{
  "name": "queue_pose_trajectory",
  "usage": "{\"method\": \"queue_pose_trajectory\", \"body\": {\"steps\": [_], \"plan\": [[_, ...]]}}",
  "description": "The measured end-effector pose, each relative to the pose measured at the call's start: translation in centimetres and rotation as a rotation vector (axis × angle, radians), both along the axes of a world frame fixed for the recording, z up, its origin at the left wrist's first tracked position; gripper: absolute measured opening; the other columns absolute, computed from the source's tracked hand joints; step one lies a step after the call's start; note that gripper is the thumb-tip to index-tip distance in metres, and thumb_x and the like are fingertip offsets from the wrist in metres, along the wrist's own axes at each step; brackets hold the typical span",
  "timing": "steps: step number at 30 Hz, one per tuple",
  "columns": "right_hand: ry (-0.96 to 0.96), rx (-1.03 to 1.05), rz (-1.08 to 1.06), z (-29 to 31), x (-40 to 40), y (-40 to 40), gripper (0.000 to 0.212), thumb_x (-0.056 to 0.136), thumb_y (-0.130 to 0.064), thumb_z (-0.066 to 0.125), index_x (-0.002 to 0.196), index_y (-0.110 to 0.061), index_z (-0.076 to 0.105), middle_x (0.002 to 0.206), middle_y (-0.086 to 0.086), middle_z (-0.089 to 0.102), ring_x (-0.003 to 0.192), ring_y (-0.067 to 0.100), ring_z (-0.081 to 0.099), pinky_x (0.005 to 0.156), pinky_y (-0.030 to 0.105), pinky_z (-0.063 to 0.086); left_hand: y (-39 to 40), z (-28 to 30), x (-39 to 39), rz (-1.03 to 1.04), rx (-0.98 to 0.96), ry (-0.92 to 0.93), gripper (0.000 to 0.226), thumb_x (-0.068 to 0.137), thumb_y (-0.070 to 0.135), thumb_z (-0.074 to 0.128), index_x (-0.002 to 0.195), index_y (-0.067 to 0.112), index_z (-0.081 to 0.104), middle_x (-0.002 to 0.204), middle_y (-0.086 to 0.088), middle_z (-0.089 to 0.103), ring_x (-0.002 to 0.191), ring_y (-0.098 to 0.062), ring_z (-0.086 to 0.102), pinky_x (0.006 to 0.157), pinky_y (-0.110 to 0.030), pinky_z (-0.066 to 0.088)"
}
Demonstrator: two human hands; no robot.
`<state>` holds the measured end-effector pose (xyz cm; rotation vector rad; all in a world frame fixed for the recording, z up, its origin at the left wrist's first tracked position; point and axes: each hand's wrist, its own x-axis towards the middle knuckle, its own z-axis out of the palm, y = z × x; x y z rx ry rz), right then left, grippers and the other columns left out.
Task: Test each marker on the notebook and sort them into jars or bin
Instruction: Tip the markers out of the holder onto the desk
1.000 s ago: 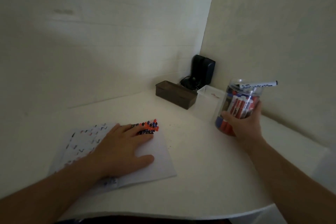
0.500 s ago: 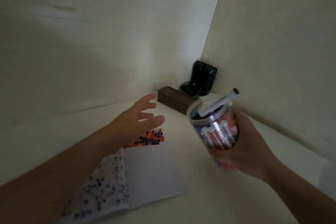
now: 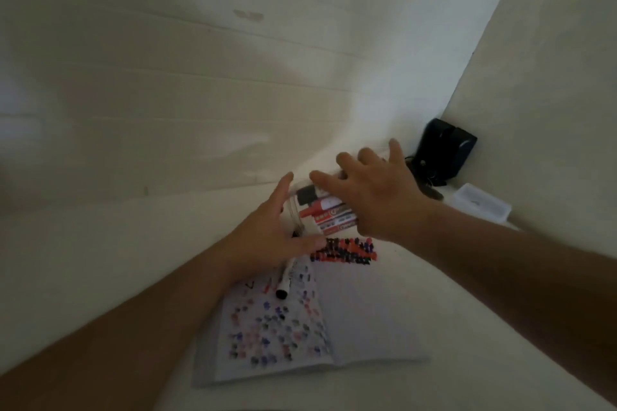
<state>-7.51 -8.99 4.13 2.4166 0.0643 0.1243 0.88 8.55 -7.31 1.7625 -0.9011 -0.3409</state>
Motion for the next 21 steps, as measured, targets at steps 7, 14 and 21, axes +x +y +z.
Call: {"method": "queue_pose_trajectory", "body": {"steps": [7, 14, 21], "plan": [[-0.025, -0.122, 0.04, 1.4, 2.4, -2.7, 0.117, 0.066, -0.049, 0.089, 0.156, -0.043, 0.014, 0.157, 0.006, 0.036, 0.139, 0.034, 0.043, 0.114, 0.076, 0.021, 0.2, -0.4, 2.2, 0.203, -0.031, -0.091, 0.123, 0.068, 0.05, 0.093, 0.162, 0.033, 0.015, 0.154, 0.006, 0.045, 0.133, -0.01, 0.052, 0.11, -0.032, 0.045], [-0.013, -0.097, -0.048, 0.5, 1.8, -7.0, 0.121, 0.066, -0.062, 0.084, 0.157, -0.044, 0.006, 0.158, 0.006, 0.038, 0.141, 0.031, 0.042, 0.114, 0.072, 0.026, -0.8, -1.2, 2.3, 0.259, 0.139, -0.239, 0.101, 0.074, 0.057, 0.083, 0.157, 0.038, 0.028, 0.157, 0.003, 0.033, 0.141, -0.016, 0.038, 0.107, -0.024, 0.03], [-0.043, 0.013, -0.003, -1.2, 2.4, -5.0, 0.114, 0.07, -0.058, 0.083, 0.157, -0.044, 0.011, 0.159, 0.004, 0.037, 0.142, 0.032, 0.04, 0.115, 0.067, 0.03, -1.4, -1.7, 2.9, 0.426, 0.3, -0.393, 0.107, 0.063, 0.082, 0.067, 0.154, 0.043, 0.027, 0.146, -0.001, 0.047, 0.132, -0.026, 0.045, 0.112, -0.049, 0.04]]}}
